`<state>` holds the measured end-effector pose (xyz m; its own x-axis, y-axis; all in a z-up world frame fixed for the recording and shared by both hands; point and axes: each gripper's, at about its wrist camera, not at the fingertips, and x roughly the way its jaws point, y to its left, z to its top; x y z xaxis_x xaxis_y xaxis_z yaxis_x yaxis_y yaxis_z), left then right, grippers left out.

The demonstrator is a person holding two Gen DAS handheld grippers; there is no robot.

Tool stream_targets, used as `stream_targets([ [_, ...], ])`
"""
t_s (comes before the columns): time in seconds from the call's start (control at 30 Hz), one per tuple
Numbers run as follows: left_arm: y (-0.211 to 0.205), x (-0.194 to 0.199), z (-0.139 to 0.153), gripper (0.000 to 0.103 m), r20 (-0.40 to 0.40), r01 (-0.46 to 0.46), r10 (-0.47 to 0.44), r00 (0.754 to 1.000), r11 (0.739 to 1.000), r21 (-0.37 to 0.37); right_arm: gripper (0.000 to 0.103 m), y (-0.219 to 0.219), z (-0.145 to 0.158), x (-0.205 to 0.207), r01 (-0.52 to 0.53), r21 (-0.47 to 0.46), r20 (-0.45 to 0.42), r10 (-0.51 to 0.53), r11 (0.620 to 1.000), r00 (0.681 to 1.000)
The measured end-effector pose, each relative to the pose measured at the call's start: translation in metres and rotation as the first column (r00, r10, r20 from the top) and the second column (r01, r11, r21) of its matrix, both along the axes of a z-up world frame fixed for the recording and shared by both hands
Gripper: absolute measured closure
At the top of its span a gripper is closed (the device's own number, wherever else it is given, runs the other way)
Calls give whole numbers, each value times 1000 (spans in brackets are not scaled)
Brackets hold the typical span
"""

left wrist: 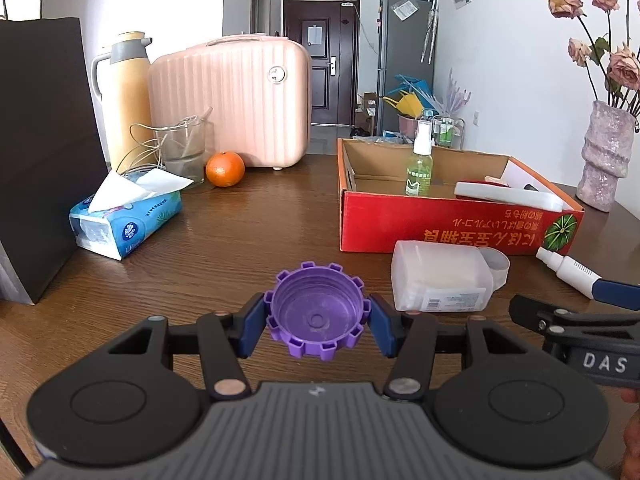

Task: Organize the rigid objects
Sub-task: 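Close the right gripper on the grey tape roll while the left gripper holds the purple cap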

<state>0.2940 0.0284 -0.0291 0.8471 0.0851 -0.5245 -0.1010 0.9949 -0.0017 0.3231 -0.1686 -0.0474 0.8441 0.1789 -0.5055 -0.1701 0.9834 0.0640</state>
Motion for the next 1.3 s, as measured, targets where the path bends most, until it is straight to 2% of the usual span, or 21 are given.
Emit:
stream_targets([
  [0.27, 0, -1, 1, 48, 8, 3, -3, 1000, 1000, -4, 1, -15, -2, 17, 55, 20, -12, -55, 998, 998],
  [0.47, 0, -2, 2, 48, 11, 4, -4, 1000, 1000, -5, 7, -18, -8, 38, 55, -41, -25, -56, 998, 998],
  [0.93, 1, 3, -2, 48, -13, 1, -1, 1000, 1000, -7, 16, -10, -24, 83, -46, -130, -88, 34, 990, 996],
  [1.17, 1, 5, -2, 48, -21, -5, 5, 1000, 1000, -4, 21, -3, -28, 97, -110, -168, -83, 97, 980, 992],
  [1.23, 1, 5, -3, 48, -24, -8, 7, 1000, 1000, -4, 26, -3, -30, 101, -144, -166, -85, 131, 976, 988],
  [1.3, 0, 6, -3, 48, -27, -9, 9, 1000, 1000, -2, 44, -3, -32, 104, -179, -153, -91, 167, 972, 982],
])
